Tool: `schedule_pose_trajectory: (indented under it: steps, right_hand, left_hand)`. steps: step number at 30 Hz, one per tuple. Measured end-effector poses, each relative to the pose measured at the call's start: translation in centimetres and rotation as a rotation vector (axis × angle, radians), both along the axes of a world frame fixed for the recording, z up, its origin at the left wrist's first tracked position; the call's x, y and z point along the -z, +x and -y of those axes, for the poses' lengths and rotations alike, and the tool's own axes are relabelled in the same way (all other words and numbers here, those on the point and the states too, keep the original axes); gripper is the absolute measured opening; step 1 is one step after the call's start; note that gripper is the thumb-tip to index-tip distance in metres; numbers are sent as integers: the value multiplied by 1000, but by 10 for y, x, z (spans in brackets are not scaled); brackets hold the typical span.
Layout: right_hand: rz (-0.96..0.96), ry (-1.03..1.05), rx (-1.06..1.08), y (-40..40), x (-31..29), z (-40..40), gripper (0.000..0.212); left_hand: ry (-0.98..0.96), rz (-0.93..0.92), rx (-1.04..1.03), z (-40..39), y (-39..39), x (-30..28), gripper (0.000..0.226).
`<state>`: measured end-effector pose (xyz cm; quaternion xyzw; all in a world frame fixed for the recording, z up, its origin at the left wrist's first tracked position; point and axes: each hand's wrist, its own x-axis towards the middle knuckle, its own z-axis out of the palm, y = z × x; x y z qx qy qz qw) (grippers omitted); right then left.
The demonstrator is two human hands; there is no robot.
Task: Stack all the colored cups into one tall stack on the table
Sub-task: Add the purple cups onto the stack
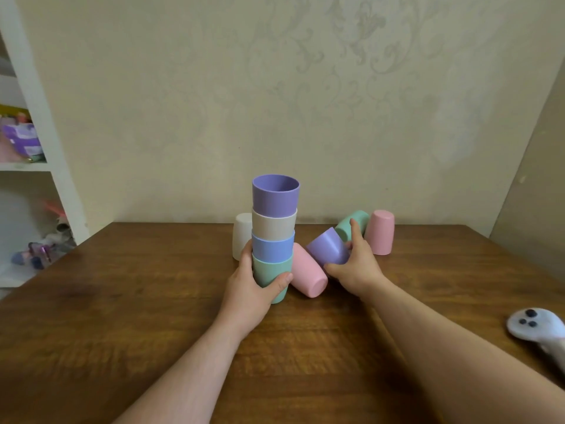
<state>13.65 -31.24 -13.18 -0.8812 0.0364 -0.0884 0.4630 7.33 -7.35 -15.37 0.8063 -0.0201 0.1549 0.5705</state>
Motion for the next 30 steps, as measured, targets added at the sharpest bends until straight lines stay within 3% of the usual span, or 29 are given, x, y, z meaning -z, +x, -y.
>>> schedule_pose_trajectory:
  steps: [6,13,17,19,24,27,30]
  right_hand:
    - [82,112,58,-13,11,6,128]
    - [151,42,119,-28,18,12,110]
    - [63,55,81,-35,7,9,113]
    - [88,83,85,-38,-16,3,107]
    - [431,423,27,-40,-127,-29,92]
    - [524,443,-95,-45,-181,-53,93]
    - [464,334,-239,-52,-196,-76,95]
  left_hand:
    - [5,-13,0,1,-2,-2,96]
    - [4,-34,9,1,-6,-7,96]
    - [8,-49,29,3,-6,-7,97]
    - [12,-51,36,3,-6,-7,98]
    - [17,-63,34,2,-6,-8,92]
    - [38,-97,36,3,-4,-10,93]
    - [31,-96,63,3,-5,-9,102]
